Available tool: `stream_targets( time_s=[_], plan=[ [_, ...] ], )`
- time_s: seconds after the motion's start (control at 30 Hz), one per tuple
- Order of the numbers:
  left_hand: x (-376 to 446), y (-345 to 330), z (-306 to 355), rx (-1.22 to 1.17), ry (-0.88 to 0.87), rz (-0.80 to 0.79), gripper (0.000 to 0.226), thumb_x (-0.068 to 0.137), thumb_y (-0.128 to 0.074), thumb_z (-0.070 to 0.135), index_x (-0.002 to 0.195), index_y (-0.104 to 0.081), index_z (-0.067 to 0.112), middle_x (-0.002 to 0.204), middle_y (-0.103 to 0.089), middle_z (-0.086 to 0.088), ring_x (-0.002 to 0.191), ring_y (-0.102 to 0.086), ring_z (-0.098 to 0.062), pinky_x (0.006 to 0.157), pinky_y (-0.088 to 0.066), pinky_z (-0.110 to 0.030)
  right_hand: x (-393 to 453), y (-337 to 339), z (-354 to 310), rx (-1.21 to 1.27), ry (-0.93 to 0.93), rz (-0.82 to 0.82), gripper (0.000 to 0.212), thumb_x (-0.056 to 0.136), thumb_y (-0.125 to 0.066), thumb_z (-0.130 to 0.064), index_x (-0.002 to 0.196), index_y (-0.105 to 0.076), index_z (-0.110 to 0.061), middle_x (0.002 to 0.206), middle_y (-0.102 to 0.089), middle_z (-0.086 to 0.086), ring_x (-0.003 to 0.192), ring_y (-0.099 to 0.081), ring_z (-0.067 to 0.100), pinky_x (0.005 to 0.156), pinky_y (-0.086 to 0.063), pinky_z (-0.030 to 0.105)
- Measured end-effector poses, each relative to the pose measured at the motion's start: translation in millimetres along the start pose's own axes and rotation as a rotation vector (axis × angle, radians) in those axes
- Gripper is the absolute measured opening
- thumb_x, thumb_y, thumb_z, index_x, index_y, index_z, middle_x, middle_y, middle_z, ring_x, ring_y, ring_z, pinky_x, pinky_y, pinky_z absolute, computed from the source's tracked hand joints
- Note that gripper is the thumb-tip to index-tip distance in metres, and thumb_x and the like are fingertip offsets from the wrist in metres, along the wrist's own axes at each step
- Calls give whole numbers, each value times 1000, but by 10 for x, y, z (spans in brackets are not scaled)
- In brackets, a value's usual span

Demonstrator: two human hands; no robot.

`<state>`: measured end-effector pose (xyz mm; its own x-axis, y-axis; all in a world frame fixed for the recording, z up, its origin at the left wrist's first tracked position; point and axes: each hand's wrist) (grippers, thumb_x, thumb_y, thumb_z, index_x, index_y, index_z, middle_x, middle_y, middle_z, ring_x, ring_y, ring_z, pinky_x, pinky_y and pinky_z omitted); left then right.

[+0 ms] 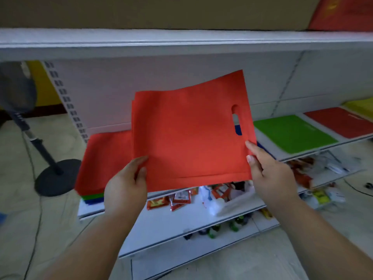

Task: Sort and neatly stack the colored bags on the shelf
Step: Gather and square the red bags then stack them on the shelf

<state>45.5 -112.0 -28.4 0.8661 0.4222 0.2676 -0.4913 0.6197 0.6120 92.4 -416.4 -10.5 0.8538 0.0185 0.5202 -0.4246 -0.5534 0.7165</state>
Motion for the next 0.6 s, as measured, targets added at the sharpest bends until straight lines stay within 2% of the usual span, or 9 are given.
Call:
stream_targets(
  time_s=[0.1,0.17,0.23,0.3,0.37,0.5,0.57,0.6],
  plan=[
    [-64,-669,597,-15,-75,-49,34,96,-55,22,124,-63,38,113,-72,3,99,-66,-26,75,-44,-28,25,512,708,-54,-65,43,37,98,-52,-27,136,-56,-28,105,-74,6,79,-68,28,70,-53,33],
    [-160,-1165,1052,-56,-112,-98,34,96,-55,23,125,-62,39,115,-71,5,100,-66,-22,79,-46,-27,28,901,1250,-88,-121,64,38,98,-50,-30,136,-55,-29,100,-74,5,76,-65,23,67,-49,30],
    [-274,-1646,1527,-87,-159,-146,33,97,-54,24,126,-62,39,114,-71,6,94,-65,-18,80,-48,-28,17,1283,1796,-115,-204,85,39,99,-48,-34,137,-53,-33,99,-73,4,79,-64,21,68,-50,31],
    [-384,-2097,1983,-125,-201,-200,34,97,-53,24,128,-60,38,112,-70,8,90,-64,-15,80,-51,-31,-14,1644,2290,-124,-291,97,39,99,-47,-36,138,-51,-35,107,-72,3,86,-66,22,76,-54,35],
    [-445,-2518,2399,-145,-234,-244,34,98,-53,25,128,-59,39,105,-71,8,84,-64,-14,75,-52,-32,-9,1953,2736,-136,-336,118,39,100,-47,-34,139,-51,-35,111,-71,2,87,-65,20,78,-55,37],
    [-432,-3314,3036,-106,-300,-321,34,99,-51,27,130,-58,39,89,-70,3,62,-54,-7,56,-39,-25,78,2330,3508,-155,-365,179,38,99,-49,-29,138,-53,-29,118,-69,-4,89,-60,7,77,-46,24],
    [-351,-3742,3303,-129,-288,-365,34,99,-51,27,129,-58,42,96,-71,6,67,-57,-6,59,-33,-20,215,2416,3903,-152,-420,180,39,100,-49,-29,138,-52,-30,123,-66,-6,93,-57,3,77,-42,22],
    [-296,-3973,3429,-157,-285,-378,34,99,-51,27,129,-57,43,104,-70,8,72,-58,-6,61,-35,-18,298,2444,4106,-152,-448,178,39,100,-48,-30,139,-51,-31,125,-65,-7,95,-56,3,78,-41,21]
  ],
)
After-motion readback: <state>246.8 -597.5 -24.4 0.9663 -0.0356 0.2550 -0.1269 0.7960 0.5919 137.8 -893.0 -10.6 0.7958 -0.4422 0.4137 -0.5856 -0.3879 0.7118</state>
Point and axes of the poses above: each hand's wrist, its own x-axis towards the middle knuckle, its own y-axis out of the back of the hand, z = x × y
